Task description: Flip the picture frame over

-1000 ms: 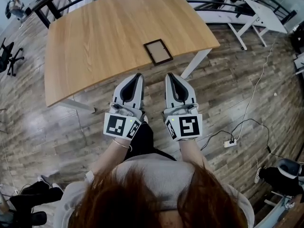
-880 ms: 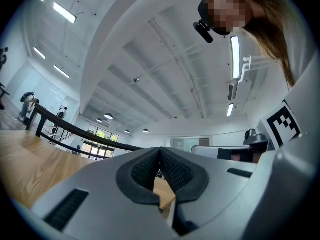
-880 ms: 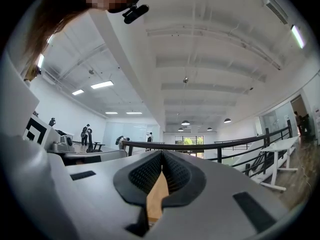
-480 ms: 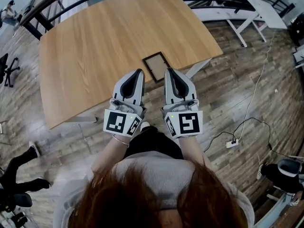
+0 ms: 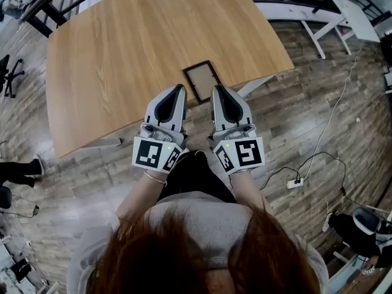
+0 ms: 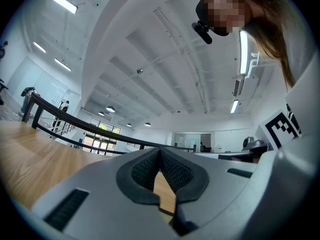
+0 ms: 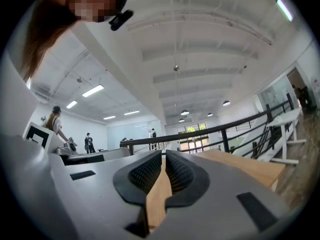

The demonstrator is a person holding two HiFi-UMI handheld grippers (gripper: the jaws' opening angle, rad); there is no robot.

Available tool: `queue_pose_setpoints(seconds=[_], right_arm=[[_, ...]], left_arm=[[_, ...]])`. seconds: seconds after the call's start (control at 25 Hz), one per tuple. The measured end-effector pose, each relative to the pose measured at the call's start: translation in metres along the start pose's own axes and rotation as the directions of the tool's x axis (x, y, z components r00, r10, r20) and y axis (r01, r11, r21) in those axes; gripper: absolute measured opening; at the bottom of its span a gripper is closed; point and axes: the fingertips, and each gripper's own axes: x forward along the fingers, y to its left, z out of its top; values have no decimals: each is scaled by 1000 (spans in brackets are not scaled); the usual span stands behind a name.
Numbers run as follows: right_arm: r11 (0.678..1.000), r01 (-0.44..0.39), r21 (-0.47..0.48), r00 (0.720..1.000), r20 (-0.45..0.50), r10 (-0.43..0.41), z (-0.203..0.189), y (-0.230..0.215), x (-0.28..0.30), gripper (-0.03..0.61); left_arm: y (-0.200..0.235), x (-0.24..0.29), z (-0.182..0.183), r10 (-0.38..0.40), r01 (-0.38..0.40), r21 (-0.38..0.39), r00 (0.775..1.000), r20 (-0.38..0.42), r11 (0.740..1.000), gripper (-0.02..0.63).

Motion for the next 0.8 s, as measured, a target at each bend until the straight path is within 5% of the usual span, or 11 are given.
queue_pose_setpoints(seconds=[0.12, 0.24, 0.32, 0.44, 0.68, 0.8], right_arm=[[985, 0, 172, 999, -39, 7, -36, -16, -3, 15], [915, 20, 404, 998, -55, 2, -78, -32, -9, 23], [817, 16, 576, 999, -45, 12, -104, -41, -13, 109], [658, 41, 752, 999, -52, -3, -142, -57, -15, 149], [368, 123, 922, 991, -96, -90, -210, -87, -10, 256], [276, 108, 955, 991, -83, -103, -227, -96, -2, 264]], left_arm=[[0, 2, -15, 5, -6, -7, 1000, -27, 1000, 6], [0, 2, -30, 9, -10, -15, 998, -59, 1000, 6], [-1, 1, -39, 8, -10, -17, 997, -77, 1000, 6], [-1, 1, -48, 11, -13, -16, 995, -100, 1000, 6], [6, -4, -61, 33, -35, -6, 990, -139, 999, 6], [11, -7, -66, 51, -52, -2, 986, -158, 999, 6]])
